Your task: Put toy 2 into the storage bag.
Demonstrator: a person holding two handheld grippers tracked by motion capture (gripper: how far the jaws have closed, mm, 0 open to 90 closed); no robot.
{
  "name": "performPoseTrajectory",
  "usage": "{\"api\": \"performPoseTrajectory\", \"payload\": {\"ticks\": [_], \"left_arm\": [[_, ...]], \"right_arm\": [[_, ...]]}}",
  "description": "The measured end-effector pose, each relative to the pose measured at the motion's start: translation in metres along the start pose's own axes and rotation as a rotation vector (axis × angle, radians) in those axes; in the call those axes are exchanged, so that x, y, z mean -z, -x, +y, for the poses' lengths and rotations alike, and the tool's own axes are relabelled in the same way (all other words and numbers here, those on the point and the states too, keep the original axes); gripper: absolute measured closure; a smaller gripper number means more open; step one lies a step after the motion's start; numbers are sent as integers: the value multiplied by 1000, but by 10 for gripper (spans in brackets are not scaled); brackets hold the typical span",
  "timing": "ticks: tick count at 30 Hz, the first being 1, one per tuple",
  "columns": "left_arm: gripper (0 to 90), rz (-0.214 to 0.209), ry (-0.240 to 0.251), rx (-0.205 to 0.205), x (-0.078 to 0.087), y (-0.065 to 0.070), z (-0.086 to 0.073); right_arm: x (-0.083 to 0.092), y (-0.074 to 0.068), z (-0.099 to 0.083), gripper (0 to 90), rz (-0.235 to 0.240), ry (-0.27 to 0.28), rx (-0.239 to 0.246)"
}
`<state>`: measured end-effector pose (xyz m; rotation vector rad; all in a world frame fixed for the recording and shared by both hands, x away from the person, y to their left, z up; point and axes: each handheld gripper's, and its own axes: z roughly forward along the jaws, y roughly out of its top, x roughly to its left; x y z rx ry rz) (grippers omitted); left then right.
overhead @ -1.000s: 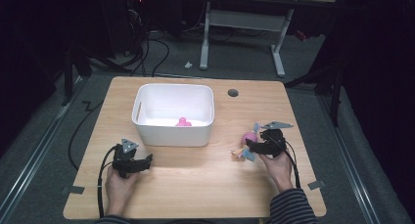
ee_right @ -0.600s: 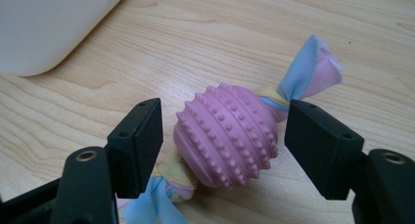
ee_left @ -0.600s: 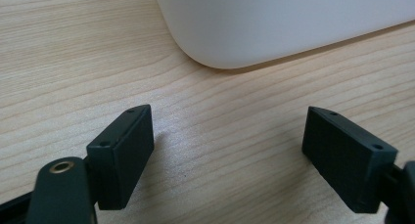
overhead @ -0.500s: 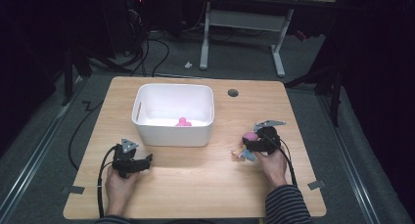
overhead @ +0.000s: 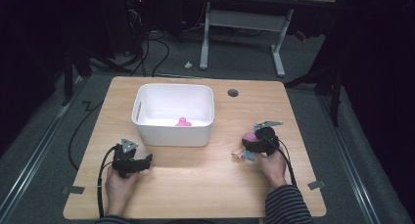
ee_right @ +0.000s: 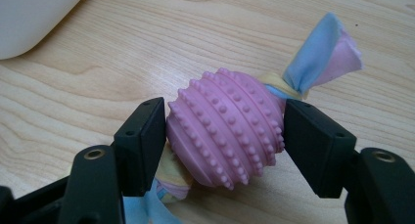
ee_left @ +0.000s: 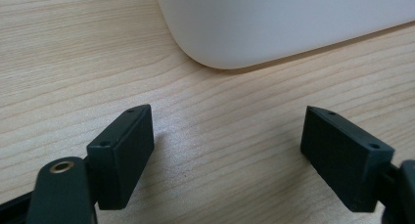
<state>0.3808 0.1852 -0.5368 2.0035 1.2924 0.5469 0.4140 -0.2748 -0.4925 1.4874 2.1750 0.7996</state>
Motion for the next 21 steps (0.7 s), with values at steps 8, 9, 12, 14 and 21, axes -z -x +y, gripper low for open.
{"api": "performPoseTrajectory", "payload": {"ticks": [8, 9, 12, 14, 21], "left_arm": [[204, 1, 0, -1, 0, 0, 0], [203, 1, 0, -1, 0, 0, 0], [203, 1, 0, -1, 0, 0, 0], [204, 1, 0, 0, 0, 0, 0], [203, 1, -1, -1, 0, 0, 0]], "right_arm": [[14, -1, 2, 344, 30, 50, 19], [14, -1, 2, 344, 30, 50, 19], [21, 2, 2, 344, 52, 69, 8], [25, 5, 2, 345, 62, 83, -3], [38, 7, 6, 345, 78, 103, 3]]}}
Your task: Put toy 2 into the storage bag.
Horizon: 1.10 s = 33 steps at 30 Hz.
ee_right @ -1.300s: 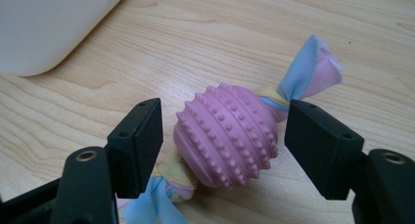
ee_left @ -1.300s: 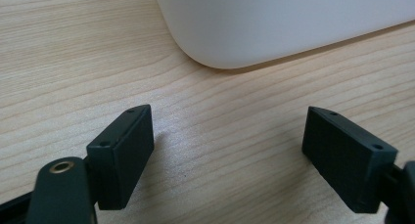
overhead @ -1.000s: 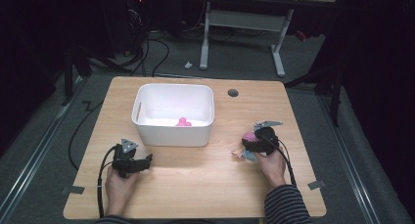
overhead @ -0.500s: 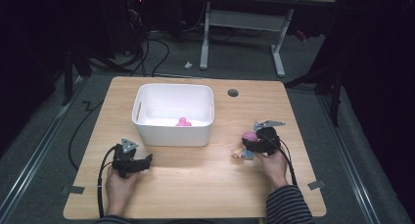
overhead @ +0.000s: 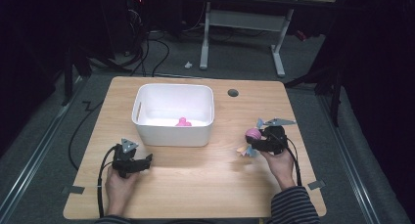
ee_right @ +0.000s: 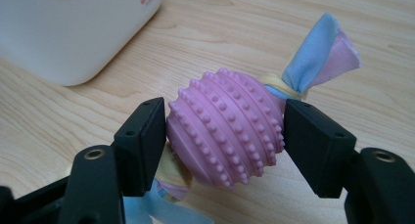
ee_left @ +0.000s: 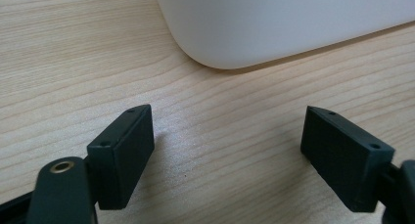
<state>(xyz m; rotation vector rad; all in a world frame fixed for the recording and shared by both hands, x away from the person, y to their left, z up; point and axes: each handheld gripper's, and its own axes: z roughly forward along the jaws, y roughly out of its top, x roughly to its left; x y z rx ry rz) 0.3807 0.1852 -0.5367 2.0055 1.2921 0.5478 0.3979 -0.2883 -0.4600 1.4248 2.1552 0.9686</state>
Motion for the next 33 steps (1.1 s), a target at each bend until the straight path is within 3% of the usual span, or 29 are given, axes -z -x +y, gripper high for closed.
{"api": "performPoseTrajectory", "payload": {"ticks": [3, 6, 10, 17, 19, 33], "left_arm": [[203, 0, 1, 1, 0, 0, 0], [203, 0, 0, 0, 0, 0, 0], [203, 0, 0, 0, 0, 0, 0], [203, 0, 0, 0, 0, 0, 0], [203, 0, 1, 1, 0, 0, 0], [204, 0, 0, 0, 0, 0, 0]], "right_arm": [[6, -2, 5, 345, 7, 13, 12], [10, -3, 7, 345, 57, 32, 9], [9, -4, 6, 345, 63, 18, 15], [18, -5, 14, 345, 67, 45, 22], [25, -7, 20, 344, 66, 73, 45], [42, -22, 51, 344, 87, 109, 117]]}}
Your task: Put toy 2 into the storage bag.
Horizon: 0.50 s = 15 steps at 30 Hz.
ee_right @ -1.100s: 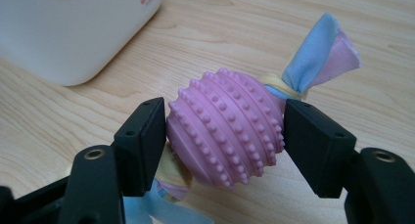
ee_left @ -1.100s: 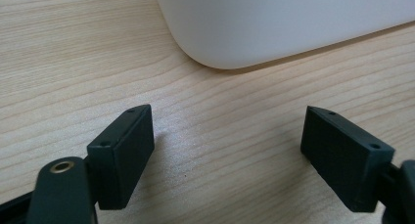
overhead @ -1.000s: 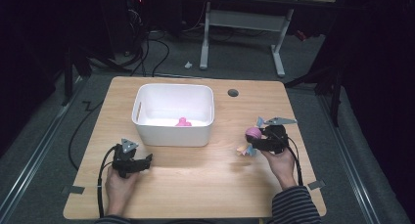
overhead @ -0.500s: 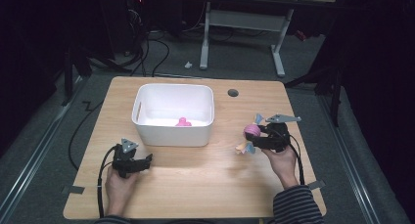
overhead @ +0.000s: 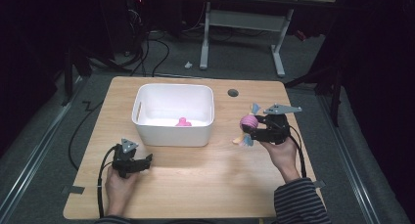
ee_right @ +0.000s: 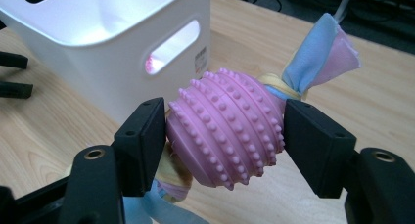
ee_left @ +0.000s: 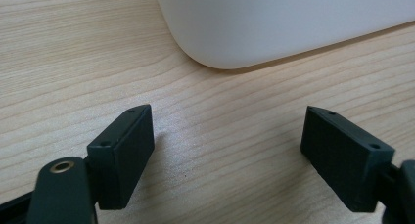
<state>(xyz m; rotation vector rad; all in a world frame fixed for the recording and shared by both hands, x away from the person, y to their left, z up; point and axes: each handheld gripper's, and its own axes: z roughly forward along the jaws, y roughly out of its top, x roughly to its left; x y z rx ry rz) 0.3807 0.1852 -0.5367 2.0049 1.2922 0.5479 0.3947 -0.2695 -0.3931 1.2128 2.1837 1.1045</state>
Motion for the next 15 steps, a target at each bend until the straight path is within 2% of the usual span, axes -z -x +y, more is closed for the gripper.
{"api": "performPoseTrajectory", "payload": {"ticks": [7, 15], "left_arm": [[203, 0, 0, 0, 0, 0, 0], [204, 1, 1, 0, 0, 0, 0]], "right_arm": [[1, -3, 12, 345, 2, 13, 17], [1, -10, 26, 344, 40, 24, 34]]}}
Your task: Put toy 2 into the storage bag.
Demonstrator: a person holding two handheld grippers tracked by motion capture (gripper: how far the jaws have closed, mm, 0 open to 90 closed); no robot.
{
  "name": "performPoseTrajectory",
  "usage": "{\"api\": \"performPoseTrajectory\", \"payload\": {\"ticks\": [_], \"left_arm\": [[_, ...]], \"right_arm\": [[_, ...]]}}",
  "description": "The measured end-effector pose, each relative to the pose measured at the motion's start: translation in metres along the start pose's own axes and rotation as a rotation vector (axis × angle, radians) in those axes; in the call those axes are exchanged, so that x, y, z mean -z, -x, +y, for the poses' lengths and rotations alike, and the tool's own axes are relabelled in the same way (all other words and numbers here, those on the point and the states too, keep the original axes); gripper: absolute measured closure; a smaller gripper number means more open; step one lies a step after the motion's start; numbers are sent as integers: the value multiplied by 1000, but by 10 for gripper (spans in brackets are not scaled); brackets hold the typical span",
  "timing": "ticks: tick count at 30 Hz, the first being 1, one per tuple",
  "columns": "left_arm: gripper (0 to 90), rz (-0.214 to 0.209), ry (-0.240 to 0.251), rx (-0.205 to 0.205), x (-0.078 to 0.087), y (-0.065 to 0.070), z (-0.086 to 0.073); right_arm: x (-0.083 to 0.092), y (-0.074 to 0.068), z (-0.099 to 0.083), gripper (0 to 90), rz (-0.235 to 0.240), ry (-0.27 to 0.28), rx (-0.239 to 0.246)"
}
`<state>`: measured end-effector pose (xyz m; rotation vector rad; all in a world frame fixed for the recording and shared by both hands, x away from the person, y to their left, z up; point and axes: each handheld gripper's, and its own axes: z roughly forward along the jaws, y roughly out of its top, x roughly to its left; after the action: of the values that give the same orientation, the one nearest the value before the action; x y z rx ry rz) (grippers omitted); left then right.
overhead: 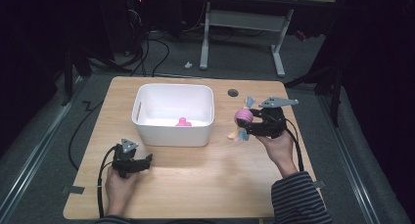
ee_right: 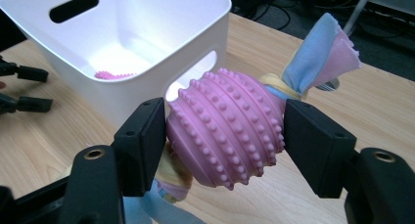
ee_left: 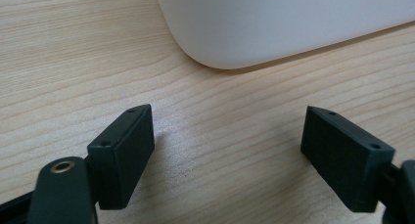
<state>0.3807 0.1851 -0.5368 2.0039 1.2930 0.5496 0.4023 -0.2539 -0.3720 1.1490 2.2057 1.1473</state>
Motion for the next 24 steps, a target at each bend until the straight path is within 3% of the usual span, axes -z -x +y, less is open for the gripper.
{"api": "performPoseTrajectory", "payload": {"ticks": [13, 18, 24], "left_arm": [[204, 0, 0, 0, 0, 0, 0], [204, -1, -2, 0, 0, 0, 0], [203, 1, 0, 0, 0, 0, 0]], "right_arm": [[-3, -6, 18, 345, 30, 11, 16], [-3, -10, 25, 345, 10, 17, 52], [-4, -14, 38, 345, 30, 24, 72]]}}
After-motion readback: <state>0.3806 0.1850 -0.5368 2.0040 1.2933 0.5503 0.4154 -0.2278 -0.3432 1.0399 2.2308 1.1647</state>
